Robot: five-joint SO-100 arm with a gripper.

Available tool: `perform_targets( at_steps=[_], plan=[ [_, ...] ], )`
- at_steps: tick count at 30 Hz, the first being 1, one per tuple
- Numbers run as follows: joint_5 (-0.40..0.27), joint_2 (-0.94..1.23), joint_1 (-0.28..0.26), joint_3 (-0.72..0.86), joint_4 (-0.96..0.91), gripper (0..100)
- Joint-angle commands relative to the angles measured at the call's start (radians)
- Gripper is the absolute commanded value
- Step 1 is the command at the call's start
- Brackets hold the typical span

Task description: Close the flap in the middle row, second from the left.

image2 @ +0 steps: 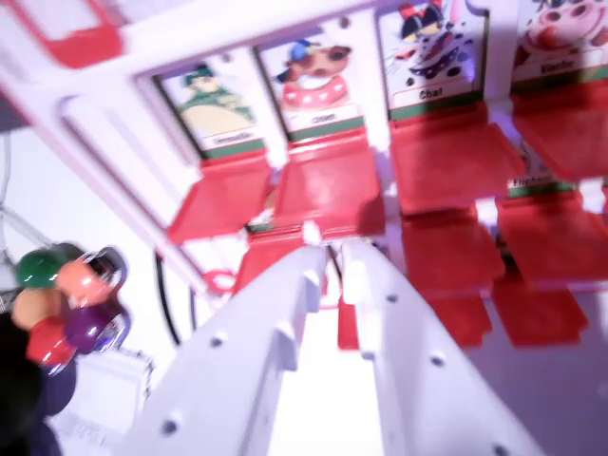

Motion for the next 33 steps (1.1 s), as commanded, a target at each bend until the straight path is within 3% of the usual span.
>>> perform_targets(
  at_steps=[1, 15, 33],
  plan=[
    [-0.006, 0.230, -0.020, 0.009, 0.009, 2],
    [-0.020, 0.538, -0.055, 0.143, 0.149, 2],
    [-0.147, 1.132, -0.021, 0.695, 0.078, 2]
  ],
)
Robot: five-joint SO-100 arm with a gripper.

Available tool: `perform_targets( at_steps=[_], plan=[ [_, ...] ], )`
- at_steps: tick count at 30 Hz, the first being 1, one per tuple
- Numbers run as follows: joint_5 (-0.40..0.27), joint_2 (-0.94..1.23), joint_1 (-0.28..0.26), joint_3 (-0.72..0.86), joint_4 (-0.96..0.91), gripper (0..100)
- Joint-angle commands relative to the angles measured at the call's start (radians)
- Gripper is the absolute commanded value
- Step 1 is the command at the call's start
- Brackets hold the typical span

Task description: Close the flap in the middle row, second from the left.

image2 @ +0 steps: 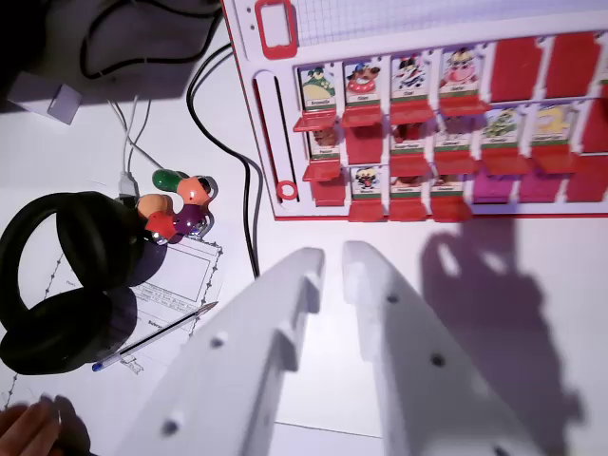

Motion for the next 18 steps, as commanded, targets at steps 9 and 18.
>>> perform_targets(
  at_steps=[9, 18],
  plan=[
    [-0.080, 0.449, 0.034, 0.307, -0.078, 2],
    [-0.130, 0.629, 0.058, 0.468, -0.080, 2]
  ],
)
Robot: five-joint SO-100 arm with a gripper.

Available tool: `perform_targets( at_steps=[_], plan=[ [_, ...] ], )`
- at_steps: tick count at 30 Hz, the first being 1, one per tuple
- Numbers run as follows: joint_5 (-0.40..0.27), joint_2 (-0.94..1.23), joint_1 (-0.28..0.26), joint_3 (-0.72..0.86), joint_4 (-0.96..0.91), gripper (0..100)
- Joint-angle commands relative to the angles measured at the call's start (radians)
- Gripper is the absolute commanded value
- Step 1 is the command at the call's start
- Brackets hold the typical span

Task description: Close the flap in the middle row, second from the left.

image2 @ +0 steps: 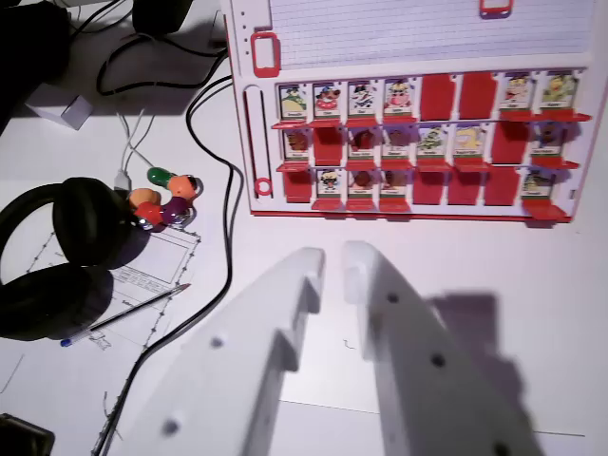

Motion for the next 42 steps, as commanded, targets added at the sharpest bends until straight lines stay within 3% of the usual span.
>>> perform_targets(
  at_steps=[1, 18, 42],
  plan=[
    [-0.021, 0.100, 0.012, 0.031, -0.029, 2],
    [-0.097, 0.301, 0.064, 0.230, -0.029, 2],
    [-0.104, 0.370, 0.104, 0.268, -0.003, 2]
  ],
)
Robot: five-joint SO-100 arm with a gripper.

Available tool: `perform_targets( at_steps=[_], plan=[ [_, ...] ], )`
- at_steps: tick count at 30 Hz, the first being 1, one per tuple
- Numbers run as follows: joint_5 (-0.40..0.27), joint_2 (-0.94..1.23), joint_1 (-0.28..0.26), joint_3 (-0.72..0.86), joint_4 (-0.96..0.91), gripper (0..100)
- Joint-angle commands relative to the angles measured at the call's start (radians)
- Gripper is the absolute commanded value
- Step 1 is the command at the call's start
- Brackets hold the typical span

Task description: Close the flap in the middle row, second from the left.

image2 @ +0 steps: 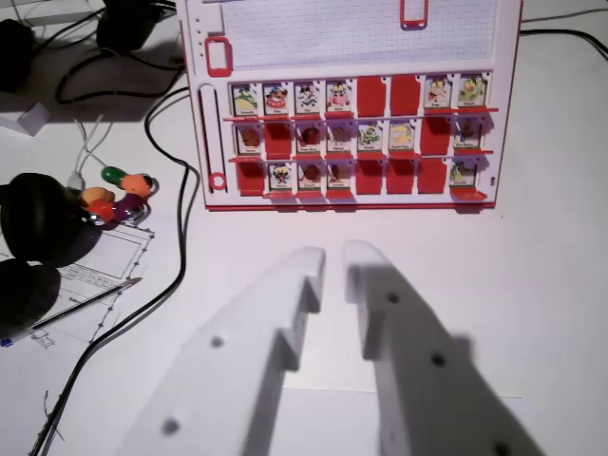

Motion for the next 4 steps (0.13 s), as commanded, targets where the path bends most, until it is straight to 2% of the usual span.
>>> perform_targets(
  at_steps=[1, 4],
  plan=[
    [-0.015, 0.012, 0.009, -0.011, -0.006, 2],
    [-0.014, 0.011, 0.012, -0.008, -0.015, 2]
  ],
)
